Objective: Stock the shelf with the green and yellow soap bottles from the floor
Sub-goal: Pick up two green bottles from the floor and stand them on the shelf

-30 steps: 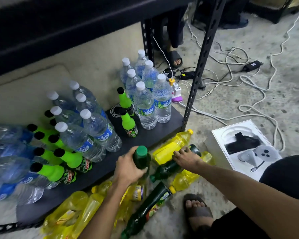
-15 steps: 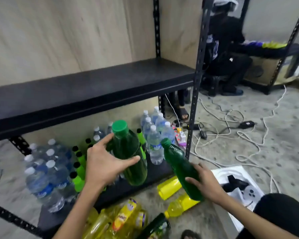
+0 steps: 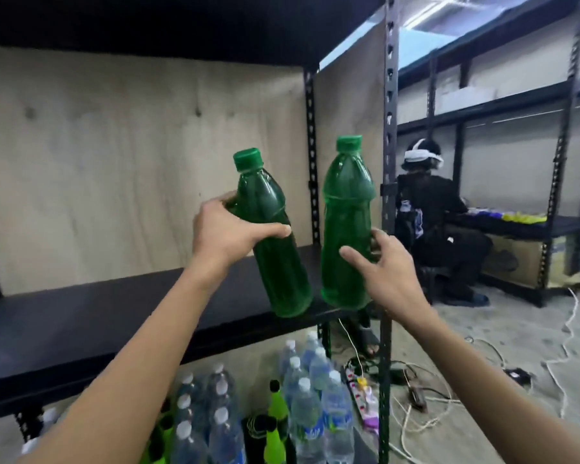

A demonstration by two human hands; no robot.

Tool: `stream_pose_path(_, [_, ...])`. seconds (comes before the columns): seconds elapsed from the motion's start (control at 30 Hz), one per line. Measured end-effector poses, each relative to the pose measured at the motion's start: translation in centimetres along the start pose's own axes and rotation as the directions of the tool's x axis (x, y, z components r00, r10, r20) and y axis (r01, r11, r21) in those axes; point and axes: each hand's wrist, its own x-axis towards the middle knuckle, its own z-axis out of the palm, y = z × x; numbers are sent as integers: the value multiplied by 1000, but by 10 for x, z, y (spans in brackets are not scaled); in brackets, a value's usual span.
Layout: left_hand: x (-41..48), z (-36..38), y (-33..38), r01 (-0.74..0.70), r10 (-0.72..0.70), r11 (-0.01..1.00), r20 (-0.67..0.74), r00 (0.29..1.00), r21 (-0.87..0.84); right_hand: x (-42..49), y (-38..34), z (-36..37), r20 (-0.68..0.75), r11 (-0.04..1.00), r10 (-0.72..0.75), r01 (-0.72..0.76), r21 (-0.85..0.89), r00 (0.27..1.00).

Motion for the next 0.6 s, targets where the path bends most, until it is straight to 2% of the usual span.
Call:
stream_pose_path(0.17, [90, 44, -21, 77, -74, 990, -28, 997, 122, 88, 21, 48, -10, 998, 34, -34, -52, 999])
stream_pose_path(0.33, [159, 84, -58, 103, -107, 967, 5, 994, 235, 152, 55, 103, -49, 986, 98, -103, -130, 994])
stream_pose_path(0.5, [208, 115, -95, 147, -157, 960, 23, 987, 238, 205, 78, 147, -80, 982, 166, -172, -79, 983])
stream_pose_path(0.6, [225, 128, -114, 145, -155, 956, 20, 988, 254, 223, 92, 165, -100, 979, 158, -169, -113, 982])
